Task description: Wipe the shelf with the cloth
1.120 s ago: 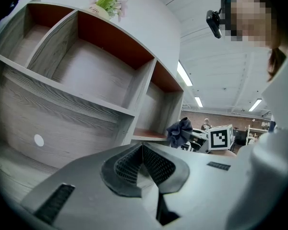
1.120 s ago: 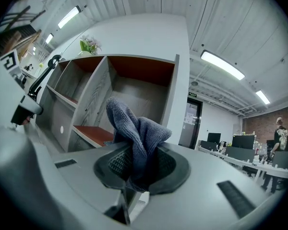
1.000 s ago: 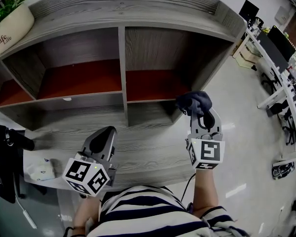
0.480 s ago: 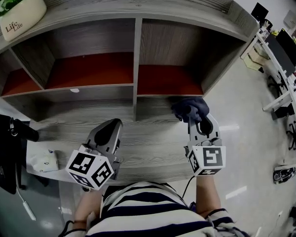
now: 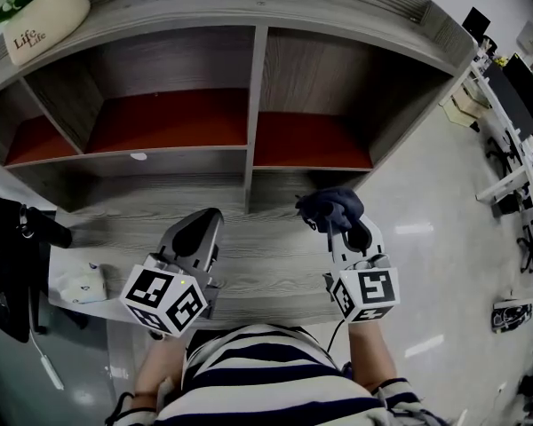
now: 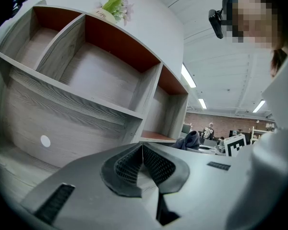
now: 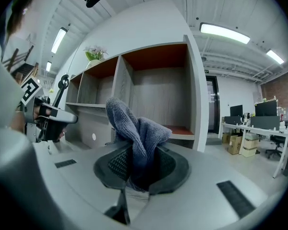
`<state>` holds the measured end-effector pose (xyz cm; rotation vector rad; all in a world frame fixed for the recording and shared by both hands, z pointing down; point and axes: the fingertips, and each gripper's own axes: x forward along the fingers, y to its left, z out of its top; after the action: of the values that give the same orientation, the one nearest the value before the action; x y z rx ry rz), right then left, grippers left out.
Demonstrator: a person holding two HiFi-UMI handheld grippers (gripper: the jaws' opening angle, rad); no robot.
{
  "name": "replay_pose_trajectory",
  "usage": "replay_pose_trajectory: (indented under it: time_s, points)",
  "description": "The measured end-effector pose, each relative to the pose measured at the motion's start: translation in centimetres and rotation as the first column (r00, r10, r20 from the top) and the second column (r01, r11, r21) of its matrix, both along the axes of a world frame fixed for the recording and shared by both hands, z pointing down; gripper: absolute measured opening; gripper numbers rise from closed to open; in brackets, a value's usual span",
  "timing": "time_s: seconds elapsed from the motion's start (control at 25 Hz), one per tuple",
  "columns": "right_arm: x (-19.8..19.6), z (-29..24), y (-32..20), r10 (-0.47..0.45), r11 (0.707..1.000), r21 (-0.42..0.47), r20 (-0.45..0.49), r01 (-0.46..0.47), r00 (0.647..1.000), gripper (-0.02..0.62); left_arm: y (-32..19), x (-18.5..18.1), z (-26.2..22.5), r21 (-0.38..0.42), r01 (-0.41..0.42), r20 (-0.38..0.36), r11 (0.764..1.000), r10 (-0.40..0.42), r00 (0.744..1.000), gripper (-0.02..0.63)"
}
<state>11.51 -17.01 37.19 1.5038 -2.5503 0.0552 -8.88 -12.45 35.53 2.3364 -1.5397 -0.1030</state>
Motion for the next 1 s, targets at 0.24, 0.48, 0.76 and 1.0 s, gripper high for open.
replay_pose_trajectory:
  time_s: [0.24,0.48,0.76,1.0]
  points:
    - [-0.9,1.7,0.8,-0.034,0.997,-0.062,0.020,0.035,0.999,0.077,-0.1,-0.2,0.3,-0.009,0.007,-0.001,1.000,-0.007,1.000,0.017]
    - [-1.2,2.9,1.3,-0.041,0.992,-0.115,0.044,0.046,0.998,0.077,0.0,-0.5,0.9,-0.022,0.014,-0.004,1.000,-0.014,1.000,0.017]
    - [-1.4,3.5,1.6,-0.041,0.990,-0.134,0.034,0.045,0.999,0.075,0.0,-0.6,1.4,-0.036,0.019,-0.009,0.999,-0.019,1.000,0.017]
    - [-1.3,3.6,1.7,-0.038,0.990,-0.136,0.040,0.043,0.998,0.075,0.1,-0.3,1.5,-0.040,0.010,-0.012,0.999,-0.011,1.000,0.017]
